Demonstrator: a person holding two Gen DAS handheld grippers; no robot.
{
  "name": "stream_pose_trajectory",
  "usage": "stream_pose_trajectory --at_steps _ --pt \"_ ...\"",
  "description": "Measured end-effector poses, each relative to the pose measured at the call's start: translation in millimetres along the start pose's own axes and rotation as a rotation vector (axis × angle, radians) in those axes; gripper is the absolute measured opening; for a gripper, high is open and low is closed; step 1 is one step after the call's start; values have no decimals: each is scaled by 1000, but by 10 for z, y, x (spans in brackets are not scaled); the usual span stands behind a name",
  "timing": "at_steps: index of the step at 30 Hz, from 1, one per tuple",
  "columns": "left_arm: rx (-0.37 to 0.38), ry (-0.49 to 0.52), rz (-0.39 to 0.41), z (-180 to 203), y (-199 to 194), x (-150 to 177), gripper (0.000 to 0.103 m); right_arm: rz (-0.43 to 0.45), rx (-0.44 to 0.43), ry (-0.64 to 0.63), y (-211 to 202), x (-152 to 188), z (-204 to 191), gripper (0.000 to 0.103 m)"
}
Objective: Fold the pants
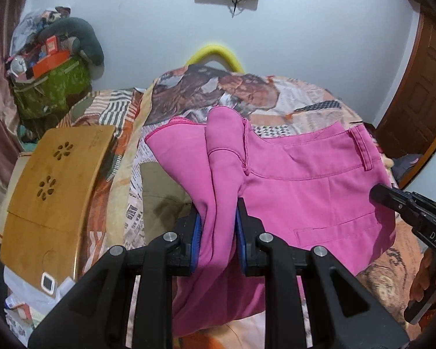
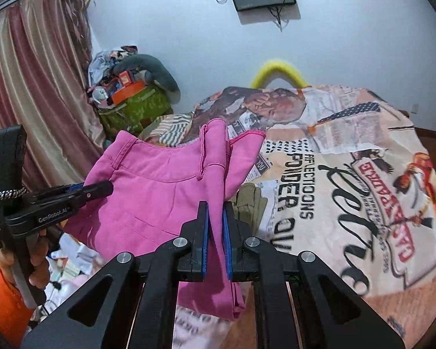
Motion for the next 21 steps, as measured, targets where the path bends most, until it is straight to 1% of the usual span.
stream_pose_trajectory --at_steps 3,7,11,12,13,14,16,18,19,20,21 --pt "-26 12 -23 -168 299 58 21 -29 10 -3 321 50 -18 8" --pt "-61 37 -87 -372 795 181 21 -89 42 -52 775 197 -33 8" --pt "-68 38 -140 -533 1146 326 22 -148 52 -43 1109 356 46 8" --pt "-74 39 -161 -593 1244 394 24 -152 56 -37 1150 379 69 8" --pt "-84 51 -171 -633 1298 443 29 -156 57 -31 1174 401 93 8" --pt "-94 68 -166 -657 1314 473 32 -163 49 -24 1187 417 112 8" --pt "-128 105 -135 -687 1269 500 51 -168 43 -11 1183 429 132 9" --pt "-155 122 -118 -724 1214 501 60 -174 46 -9 1158 442 156 11" --pt "-162 123 -117 -749 1192 503 63 -179 57 -6 1138 452 175 13" --pt "-166 119 -123 -782 1155 514 64 -191 67 0 1119 467 195 20" --pt "-172 113 -130 -810 1129 517 65 -194 66 8 1100 473 217 25"
Point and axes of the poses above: each gripper's, at about its wrist camera, not at the fingertips, and y roughly the way its jaws point, z to its right, x to its underside, the point moved 6 cm from there along y, roughly the way its jaws point, and after that the axes turned 12 degrees about x, right-handed, at the moved point
